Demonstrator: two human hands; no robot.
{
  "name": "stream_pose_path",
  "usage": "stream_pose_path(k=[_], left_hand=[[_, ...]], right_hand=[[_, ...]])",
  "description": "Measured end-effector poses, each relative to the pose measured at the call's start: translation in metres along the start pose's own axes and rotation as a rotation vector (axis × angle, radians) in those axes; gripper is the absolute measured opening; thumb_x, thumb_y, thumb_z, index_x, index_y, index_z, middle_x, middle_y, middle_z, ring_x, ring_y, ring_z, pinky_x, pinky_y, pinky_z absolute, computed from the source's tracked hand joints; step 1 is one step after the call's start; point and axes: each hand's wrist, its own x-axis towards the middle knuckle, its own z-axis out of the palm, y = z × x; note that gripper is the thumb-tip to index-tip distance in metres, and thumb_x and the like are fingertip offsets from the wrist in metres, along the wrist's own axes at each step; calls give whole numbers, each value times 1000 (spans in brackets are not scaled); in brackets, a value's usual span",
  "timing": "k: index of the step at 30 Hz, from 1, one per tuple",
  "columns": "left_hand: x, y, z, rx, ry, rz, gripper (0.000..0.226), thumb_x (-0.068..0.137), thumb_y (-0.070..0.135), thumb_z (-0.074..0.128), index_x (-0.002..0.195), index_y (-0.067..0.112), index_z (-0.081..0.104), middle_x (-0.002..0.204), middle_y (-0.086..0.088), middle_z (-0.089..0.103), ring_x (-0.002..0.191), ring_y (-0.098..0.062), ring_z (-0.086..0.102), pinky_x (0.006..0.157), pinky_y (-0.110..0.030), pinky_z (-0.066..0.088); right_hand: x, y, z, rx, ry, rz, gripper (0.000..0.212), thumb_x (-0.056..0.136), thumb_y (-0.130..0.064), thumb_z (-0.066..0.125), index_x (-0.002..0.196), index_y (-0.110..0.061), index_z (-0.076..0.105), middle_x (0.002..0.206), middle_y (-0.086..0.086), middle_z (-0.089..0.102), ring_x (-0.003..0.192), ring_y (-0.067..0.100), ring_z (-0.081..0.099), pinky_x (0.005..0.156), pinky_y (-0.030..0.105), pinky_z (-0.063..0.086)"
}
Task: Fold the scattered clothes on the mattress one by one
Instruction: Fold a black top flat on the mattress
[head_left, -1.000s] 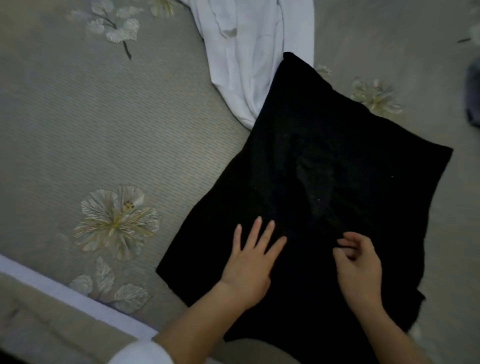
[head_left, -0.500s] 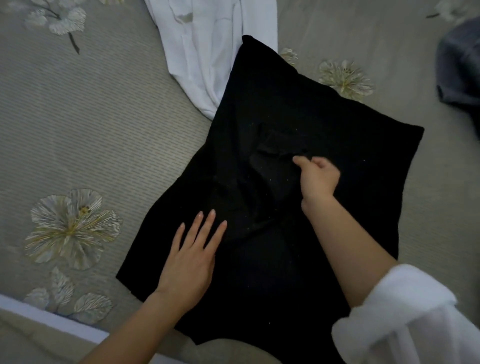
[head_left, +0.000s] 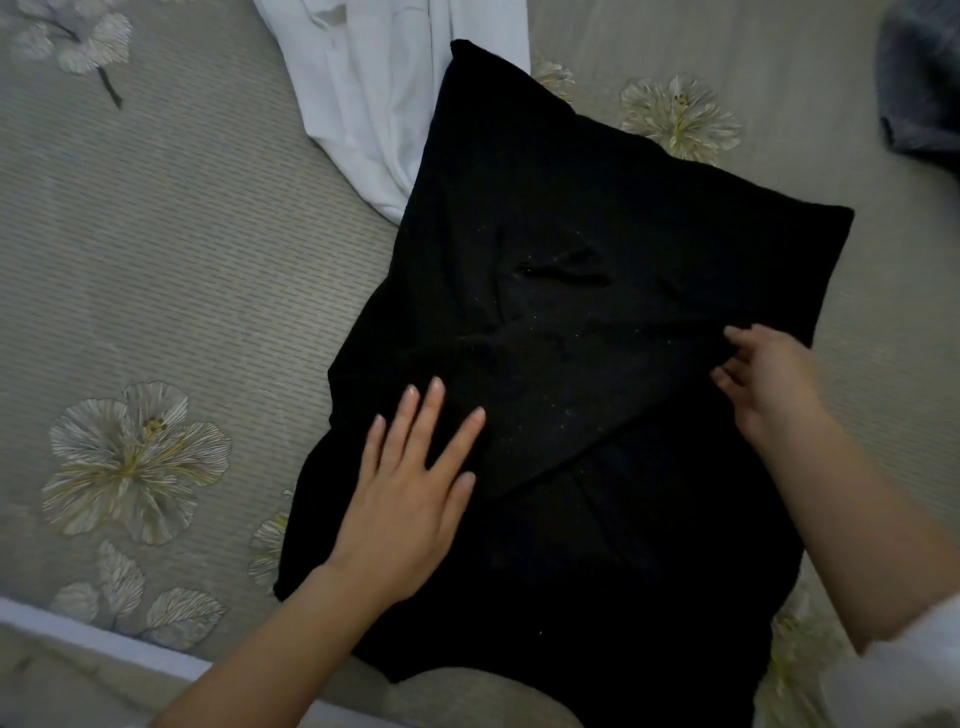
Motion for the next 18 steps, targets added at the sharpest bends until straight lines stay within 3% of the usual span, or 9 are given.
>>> stream_pose_path(k=[2,4,5,8,10,12,15,18], left_hand=[[7,-10,-4,-27,37,-99,60,98,48,20,152,34,1,160,-4,-12,146,-20,-15,117,-37,-8],[11,-18,-1,-48,-40,-134,61,94,55,9,149,39,-11,157,1,-24,143,-16,-25,118,-37,-11],[11,-21,1,-39,-92,-113,62,91,59,3,147,41,-16,155,3,-28,141,-15,-29,118,-39,-10],[8,-25,6,-12,-172,-63,62,86,62,-3,144,46,-20,152,5,-33,139,-14,-34,117,-42,-12],[12,-28,3,-4,-105,-92,62,89,61,3,146,44,-16,154,5,-30,140,-14,-32,114,-42,-14],[17,-32,0,49,-108,-108,62,90,62,4,145,43,-19,154,4,-31,138,-15,-35,111,-43,-17],[25,-38,-1,137,-197,-125,65,92,62,11,142,40,-25,152,-1,-36,136,-20,-38,107,-47,-21],[16,-45,5,152,-142,-50,66,95,61,9,147,34,-21,154,-6,-32,140,-21,-33,111,-48,-15]], right_hand=[[2,0,-6,10,156,-95,21,86,-7,51,84,-28,51,103,0,64,75,10,55,64,23,45],[1,5,-14,14,268,-125,19,85,-8,51,86,-27,51,107,6,65,72,11,51,68,26,43],[1,9,-17,-22,261,-107,16,87,-10,53,96,-23,54,106,6,63,73,12,51,70,27,44],[0,24,-23,-182,179,9,49,90,-20,60,135,-16,40,108,3,51,84,17,56,84,32,50],[-6,29,-23,-203,189,-17,58,88,-24,63,138,-17,35,116,6,49,91,17,57,91,34,49],[-14,33,-22,-274,207,-81,64,86,-26,66,140,-18,32,131,9,48,111,23,54,99,37,45],[-32,42,-21,-602,226,-268,77,86,-24,66,148,-14,22,152,12,28,138,29,31,112,44,27],[-61,60,-17,-913,91,-613,81,88,-32,62,152,-15,15,159,12,12,145,30,13,115,47,15]])
